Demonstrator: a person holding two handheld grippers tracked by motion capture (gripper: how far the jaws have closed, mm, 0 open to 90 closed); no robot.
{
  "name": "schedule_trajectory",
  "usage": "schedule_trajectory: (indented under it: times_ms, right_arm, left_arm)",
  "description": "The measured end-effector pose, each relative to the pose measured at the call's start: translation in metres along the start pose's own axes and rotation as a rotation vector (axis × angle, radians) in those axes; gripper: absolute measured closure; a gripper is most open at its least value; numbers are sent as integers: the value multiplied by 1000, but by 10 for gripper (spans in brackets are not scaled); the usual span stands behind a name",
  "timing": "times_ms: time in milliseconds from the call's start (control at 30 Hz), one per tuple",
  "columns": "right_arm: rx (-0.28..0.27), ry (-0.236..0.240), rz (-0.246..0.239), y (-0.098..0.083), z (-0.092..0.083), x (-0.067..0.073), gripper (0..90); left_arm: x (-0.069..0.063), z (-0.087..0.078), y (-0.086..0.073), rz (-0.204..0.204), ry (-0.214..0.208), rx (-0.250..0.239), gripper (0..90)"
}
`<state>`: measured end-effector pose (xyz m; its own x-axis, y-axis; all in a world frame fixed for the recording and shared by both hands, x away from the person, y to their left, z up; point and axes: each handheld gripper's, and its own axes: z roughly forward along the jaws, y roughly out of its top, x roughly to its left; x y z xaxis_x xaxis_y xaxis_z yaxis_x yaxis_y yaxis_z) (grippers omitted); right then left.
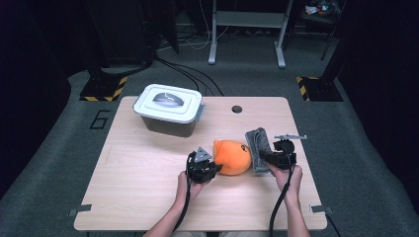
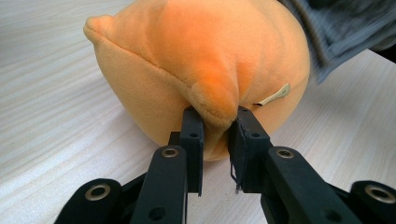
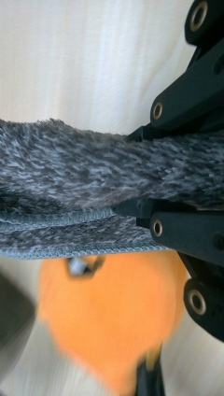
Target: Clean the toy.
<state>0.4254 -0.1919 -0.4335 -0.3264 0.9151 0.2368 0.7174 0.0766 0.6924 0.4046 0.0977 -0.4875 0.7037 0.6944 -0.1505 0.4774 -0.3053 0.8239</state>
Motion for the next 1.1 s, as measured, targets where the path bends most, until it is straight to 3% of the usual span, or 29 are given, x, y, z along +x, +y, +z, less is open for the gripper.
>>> schedule_trajectory:
  times_ms: [67,200,233,367,533,633,767,1000,1100]
  right_arm:
    - [-7,10,-10,3,-5,5,751]
    - [-24,43,-99,18,-12,37,750]
    - [-24,43,-99,18,-12,37,750]
    - [3,84,-194,26,-3,68,750]
    - [51,102,-246,28,14,91,749]
    - [68,107,-246,26,20,97,749]
    - [90,75,-277,23,31,103,750]
    - [81,41,-283,20,27,95,751]
    - [76,33,-263,19,25,90,752]
  left_arm:
    - [0,0,0,0,0,1,759]
    - [0,0,1,4,-2,5,759]
    - [0,0,1,4,-2,5,759]
    - [-2,0,1,7,8,4,759]
    - [-5,1,1,18,18,-3,760]
    - [-5,0,1,21,19,1,760]
    - [-5,1,0,12,19,4,761]
    - [-5,1,-1,-2,29,7,763]
    - [-4,1,0,-9,19,9,763]
